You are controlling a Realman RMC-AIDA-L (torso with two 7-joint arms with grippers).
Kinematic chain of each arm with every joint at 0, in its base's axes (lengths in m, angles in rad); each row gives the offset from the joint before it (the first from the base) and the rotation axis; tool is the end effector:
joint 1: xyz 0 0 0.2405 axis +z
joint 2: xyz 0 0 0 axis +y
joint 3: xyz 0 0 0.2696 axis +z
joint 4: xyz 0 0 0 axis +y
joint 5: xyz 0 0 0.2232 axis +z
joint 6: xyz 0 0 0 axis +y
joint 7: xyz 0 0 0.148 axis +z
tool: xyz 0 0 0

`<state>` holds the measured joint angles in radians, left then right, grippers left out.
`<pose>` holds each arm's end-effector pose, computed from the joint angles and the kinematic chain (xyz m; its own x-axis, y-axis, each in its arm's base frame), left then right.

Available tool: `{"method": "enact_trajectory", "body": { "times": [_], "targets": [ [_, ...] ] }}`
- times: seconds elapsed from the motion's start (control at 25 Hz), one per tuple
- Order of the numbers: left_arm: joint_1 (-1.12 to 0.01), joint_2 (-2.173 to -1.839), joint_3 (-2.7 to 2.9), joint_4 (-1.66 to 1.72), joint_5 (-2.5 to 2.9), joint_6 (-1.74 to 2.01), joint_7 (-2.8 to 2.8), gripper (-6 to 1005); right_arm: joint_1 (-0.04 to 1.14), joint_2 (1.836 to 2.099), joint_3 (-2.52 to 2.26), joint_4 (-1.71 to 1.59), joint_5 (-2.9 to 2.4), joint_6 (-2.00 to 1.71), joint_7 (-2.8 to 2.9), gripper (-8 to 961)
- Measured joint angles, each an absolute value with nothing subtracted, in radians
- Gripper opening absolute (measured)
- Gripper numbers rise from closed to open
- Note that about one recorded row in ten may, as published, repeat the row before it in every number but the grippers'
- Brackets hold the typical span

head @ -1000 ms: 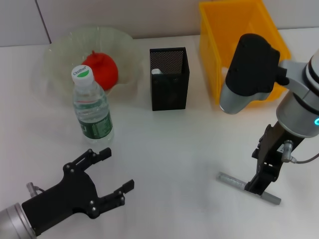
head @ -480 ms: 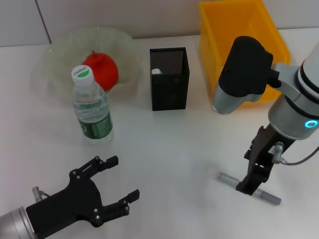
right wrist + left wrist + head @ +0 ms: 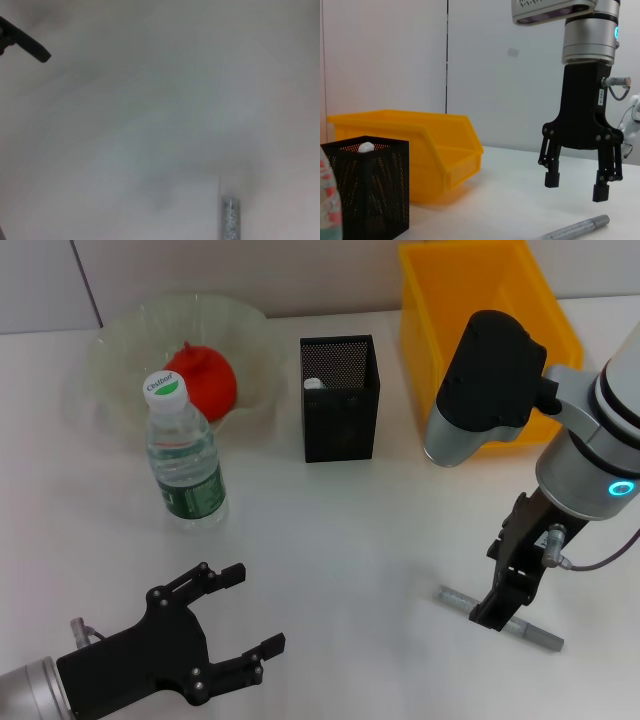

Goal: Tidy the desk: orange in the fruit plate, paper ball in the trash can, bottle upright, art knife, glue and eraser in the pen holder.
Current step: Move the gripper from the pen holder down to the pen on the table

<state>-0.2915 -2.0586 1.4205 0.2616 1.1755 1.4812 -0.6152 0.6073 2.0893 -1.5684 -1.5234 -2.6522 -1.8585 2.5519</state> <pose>-0.3175 0.2363 -0.0895 0.7840 0.0826 0.6153 0.2995 -0.9184 -0.2584 0.1607 0.3250 -0.0169 0.7116 -0.4797 0.5133 -0.3757 -0.8772 -0.2989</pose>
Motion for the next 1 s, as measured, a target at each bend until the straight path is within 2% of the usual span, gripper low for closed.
{"method": "enact_trajectory", "body": {
  "times": [0.4, 0.56, 1.0],
  "targets": [
    [-0.291, -2.059, 1.42, 0.262, 1.177, 1.482, -0.618, 861, 0.61, 2.089, -1.569, -1.515, -2.652, -1.836, 2.573, 791],
    [-0.292, -2.059, 1.42, 0.262, 1.177, 1.479, -0.618, 861, 0.622, 2.088, -1.576, -1.483, -2.652, -1.824, 2.588, 631],
    [-0.296, -2.061, 1.422, 0.262, 1.177, 1.478, -0.618, 861, 0.61, 2.088, -1.645, -1.45, -2.653, -1.774, 2.584, 508]
  ]
}}
